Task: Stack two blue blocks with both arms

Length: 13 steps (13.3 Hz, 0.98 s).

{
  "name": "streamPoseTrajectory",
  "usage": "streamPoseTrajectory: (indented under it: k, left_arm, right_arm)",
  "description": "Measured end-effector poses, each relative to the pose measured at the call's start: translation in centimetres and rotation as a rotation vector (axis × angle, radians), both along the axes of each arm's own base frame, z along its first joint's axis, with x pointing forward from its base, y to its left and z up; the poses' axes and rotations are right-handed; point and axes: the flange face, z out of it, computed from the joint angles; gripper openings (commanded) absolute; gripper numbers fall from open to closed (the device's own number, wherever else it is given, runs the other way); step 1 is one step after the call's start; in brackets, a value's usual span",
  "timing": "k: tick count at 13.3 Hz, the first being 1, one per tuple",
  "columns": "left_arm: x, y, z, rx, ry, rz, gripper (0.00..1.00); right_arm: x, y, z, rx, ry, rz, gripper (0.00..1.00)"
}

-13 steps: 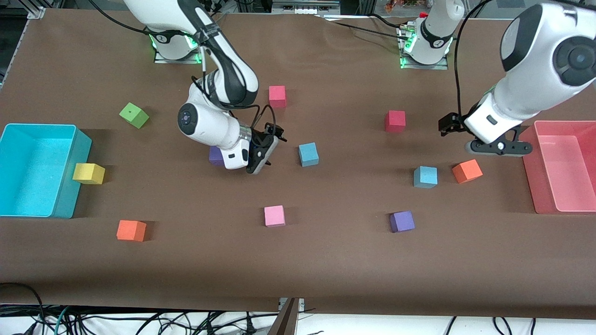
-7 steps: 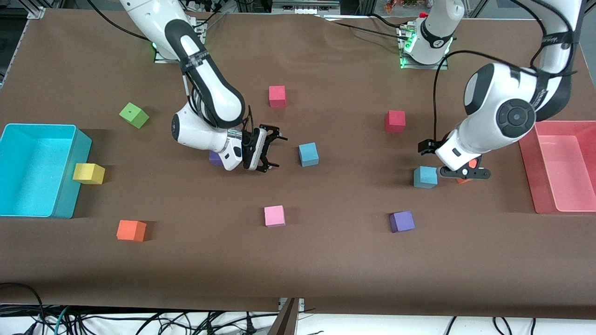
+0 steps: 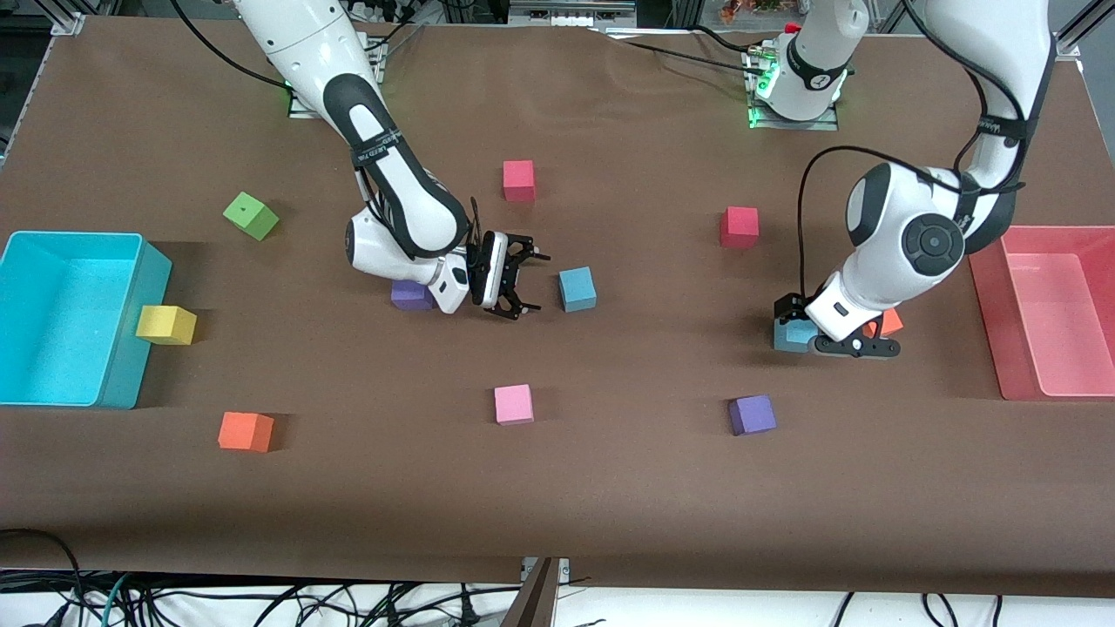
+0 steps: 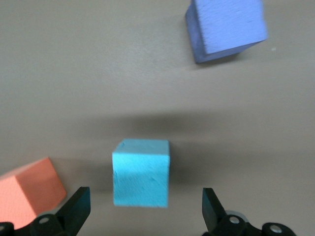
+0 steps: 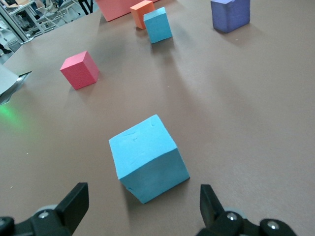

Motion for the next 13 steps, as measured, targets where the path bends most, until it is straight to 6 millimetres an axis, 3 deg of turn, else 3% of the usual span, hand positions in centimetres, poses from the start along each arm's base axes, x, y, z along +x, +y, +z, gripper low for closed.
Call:
streamPoseTrajectory:
  k: [3,7,8,9,10,11,13]
  left_arm:
    - [-0.3,0.4,-3.2,0.004,0.039,-0.016,1.00]
    - [-0.6,0.3,-5.7,0.005,0.060,-0.018,0.99]
    - [-0.8,0.3,-6.1,0.005,0.061,-0.018,0.93]
    - [-0.9,0.3,-6.5,0.005,0.059,-0.019,0.61]
    - [-1.1,0.3,-6.9,0.005,0.060,-0.019,0.48]
    - [-1.2,0.3,-7.2,0.005,0.062,-0.019,0.38]
    - [-1.2,0.1,-7.2,0.004,0.060,-0.022,0.28]
  right_arm:
    - [-0.1,0.1,-0.2,0.004,-0.009,0.005,1.00]
    - [0.0,-0.1,-0.3,0.004,-0.019,0.010,1.00]
    - [0.1,-0.3,-0.4,0.005,-0.024,0.012,1.00]
    - [0.2,-0.5,-0.4,0.006,-0.029,0.013,1.00]
    - [0.3,-0.6,-0.5,0.011,-0.028,0.015,1.00]
    - [0.3,-0.6,-0.5,0.028,-0.019,0.024,1.00]
    - [0.5,-1.1,-0.9,0.063,-0.005,0.043,1.00]
